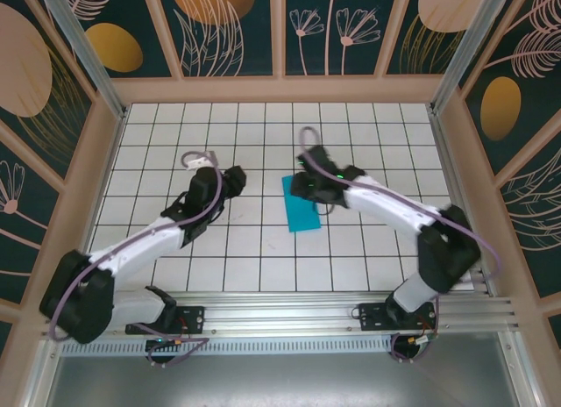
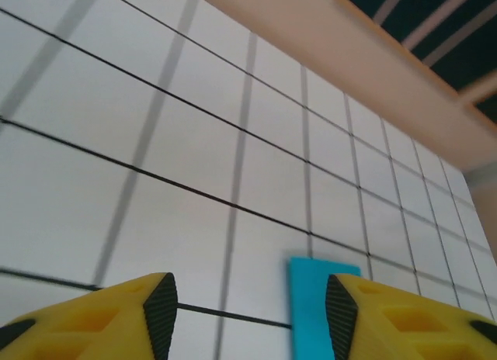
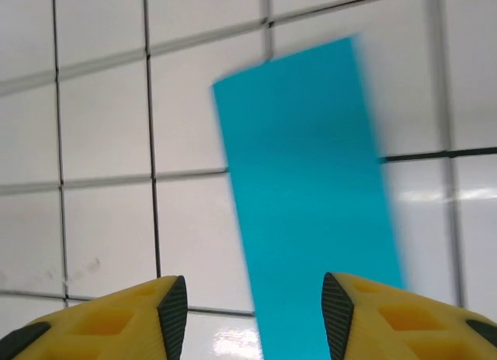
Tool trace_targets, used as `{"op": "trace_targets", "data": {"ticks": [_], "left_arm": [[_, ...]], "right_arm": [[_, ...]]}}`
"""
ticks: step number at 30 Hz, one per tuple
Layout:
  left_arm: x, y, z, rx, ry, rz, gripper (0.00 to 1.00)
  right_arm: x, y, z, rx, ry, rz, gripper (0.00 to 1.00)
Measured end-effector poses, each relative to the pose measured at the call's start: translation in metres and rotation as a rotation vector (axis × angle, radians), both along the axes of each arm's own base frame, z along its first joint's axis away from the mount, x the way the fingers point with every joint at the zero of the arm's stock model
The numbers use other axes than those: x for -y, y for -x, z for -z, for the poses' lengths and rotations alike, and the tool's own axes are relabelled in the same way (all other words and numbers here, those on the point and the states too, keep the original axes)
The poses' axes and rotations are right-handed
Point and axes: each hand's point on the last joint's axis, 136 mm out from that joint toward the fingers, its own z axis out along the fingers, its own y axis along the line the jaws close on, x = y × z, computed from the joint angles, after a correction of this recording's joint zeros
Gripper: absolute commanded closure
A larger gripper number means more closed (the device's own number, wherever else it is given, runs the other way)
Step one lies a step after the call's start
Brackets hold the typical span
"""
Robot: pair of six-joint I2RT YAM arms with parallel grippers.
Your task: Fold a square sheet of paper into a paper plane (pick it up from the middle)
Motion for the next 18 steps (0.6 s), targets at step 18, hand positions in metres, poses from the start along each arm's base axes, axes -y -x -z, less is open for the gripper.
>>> {"op": "trace_targets", "data": {"ticks": [18], "left_arm": [[0.15, -0.025, 0.093, -0.36, 0.115, 0.5, 0.63]], "right_arm": [[0.048, 0.02, 0.061, -0.088, -0.425, 0.025, 0.52]]}}
